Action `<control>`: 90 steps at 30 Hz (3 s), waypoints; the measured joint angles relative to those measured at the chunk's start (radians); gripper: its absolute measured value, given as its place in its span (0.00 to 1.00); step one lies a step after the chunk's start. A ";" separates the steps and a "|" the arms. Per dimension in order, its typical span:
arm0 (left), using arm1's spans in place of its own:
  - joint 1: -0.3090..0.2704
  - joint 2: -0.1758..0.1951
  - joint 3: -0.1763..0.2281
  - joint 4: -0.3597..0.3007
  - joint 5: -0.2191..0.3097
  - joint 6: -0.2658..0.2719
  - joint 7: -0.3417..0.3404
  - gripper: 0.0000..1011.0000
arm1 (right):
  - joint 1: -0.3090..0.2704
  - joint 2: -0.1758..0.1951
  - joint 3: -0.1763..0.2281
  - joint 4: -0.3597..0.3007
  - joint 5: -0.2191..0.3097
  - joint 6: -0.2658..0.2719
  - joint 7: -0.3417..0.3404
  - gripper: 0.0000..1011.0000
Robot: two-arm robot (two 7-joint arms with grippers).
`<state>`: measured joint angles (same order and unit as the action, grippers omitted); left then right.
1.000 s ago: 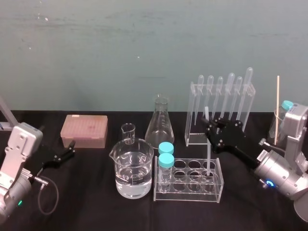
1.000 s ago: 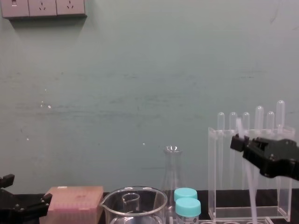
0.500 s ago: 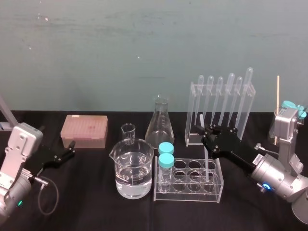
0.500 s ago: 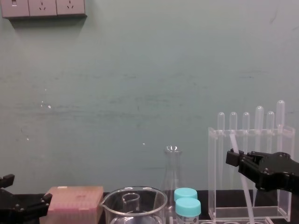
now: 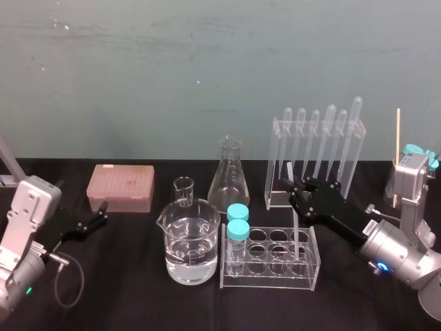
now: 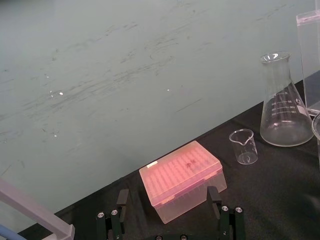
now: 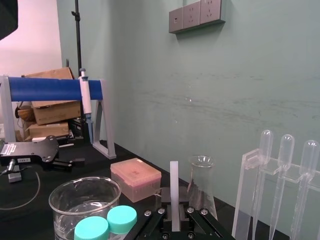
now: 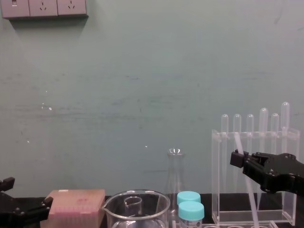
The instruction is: Pick up the stirring rod with one hand, then place it down.
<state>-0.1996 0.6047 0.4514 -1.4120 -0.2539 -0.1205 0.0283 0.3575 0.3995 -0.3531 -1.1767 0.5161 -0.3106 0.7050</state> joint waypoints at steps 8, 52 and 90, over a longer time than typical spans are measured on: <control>0.000 0.000 0.000 0.000 0.000 0.000 0.000 0.99 | -0.001 0.000 0.001 -0.001 0.001 -0.001 0.000 0.31; 0.000 0.000 0.000 0.000 0.000 0.000 0.000 0.99 | -0.136 0.012 0.181 -0.224 -0.031 0.093 -0.305 0.99; 0.000 0.000 0.000 0.000 0.000 0.000 0.000 0.99 | -0.182 0.050 0.174 -0.252 -0.113 0.334 -0.400 0.99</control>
<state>-0.1995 0.6047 0.4514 -1.4120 -0.2539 -0.1205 0.0283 0.1751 0.4496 -0.1788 -1.4283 0.4033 0.0231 0.3050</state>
